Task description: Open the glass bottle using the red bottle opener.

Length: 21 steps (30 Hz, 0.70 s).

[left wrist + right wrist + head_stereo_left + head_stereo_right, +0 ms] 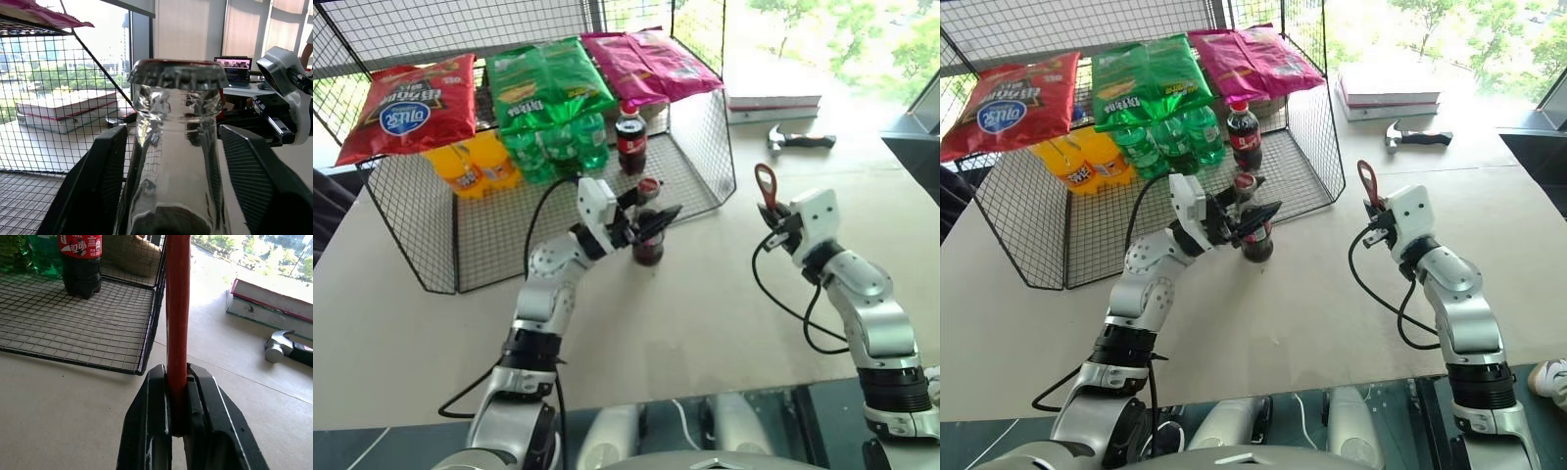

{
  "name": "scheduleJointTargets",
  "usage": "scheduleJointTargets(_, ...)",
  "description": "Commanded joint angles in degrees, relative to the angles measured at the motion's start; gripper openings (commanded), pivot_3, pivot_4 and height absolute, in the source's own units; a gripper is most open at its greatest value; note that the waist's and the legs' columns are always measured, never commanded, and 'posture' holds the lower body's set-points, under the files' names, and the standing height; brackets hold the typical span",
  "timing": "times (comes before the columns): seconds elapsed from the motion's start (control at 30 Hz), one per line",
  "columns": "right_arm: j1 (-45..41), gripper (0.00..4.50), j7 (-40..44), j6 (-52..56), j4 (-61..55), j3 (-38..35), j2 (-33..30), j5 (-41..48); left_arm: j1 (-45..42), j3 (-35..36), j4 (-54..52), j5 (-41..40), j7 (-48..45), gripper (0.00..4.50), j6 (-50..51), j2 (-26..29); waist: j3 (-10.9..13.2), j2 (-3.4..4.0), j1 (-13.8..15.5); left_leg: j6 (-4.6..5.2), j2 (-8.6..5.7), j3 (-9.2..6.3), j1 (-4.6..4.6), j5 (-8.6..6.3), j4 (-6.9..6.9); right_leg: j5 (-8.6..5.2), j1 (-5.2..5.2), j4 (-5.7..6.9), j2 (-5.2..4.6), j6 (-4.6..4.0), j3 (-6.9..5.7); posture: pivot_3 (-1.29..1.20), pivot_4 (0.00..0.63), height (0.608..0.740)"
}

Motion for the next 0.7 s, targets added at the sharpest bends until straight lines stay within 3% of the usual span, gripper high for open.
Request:
scheduleJointTargets(0.03,-1.9,0.00,0.7,-1.7,-1.9,1.3,-0.3,-0.8,0.9,-0.2,-2.2,-0.3,-0.3,1.82,0.3,0.1,0.0,0.00,-0.1,0.00,0.00,0.00,0.00,0.00,0.00,0.00,0.00,0.00,0.00,0.00,0.00,0.00,0.150,0.740)
scheduleJointTargets(0.33,-9.9,0.00,0.4,-6.3,-2.2,12.6,1.8,-10.3,2.5,-1.0,-2.6,1.0,0.1,1.56,0.6,0.7,0.0,0.03,-0.6,0.00,0.01,0.01,0.15,0.00,0.01,0.00,0.15,0.01,0.02,0.00,0.00,0.00,0.150,0.740)
scheduleJointTargets(0.7,-14.9,0.00,-0.8,-27.0,8.0,21.9,-0.7,-25.6,2.7,-1.9,-1.5,2.1,0.3,1.45,0.4,1.2,-0.2,0.02,-0.5,-0.01,-0.06,-0.08,0.23,0.01,0.01,0.00,0.27,-0.03,-0.01,0.00,-0.06,0.00,0.150,0.740)
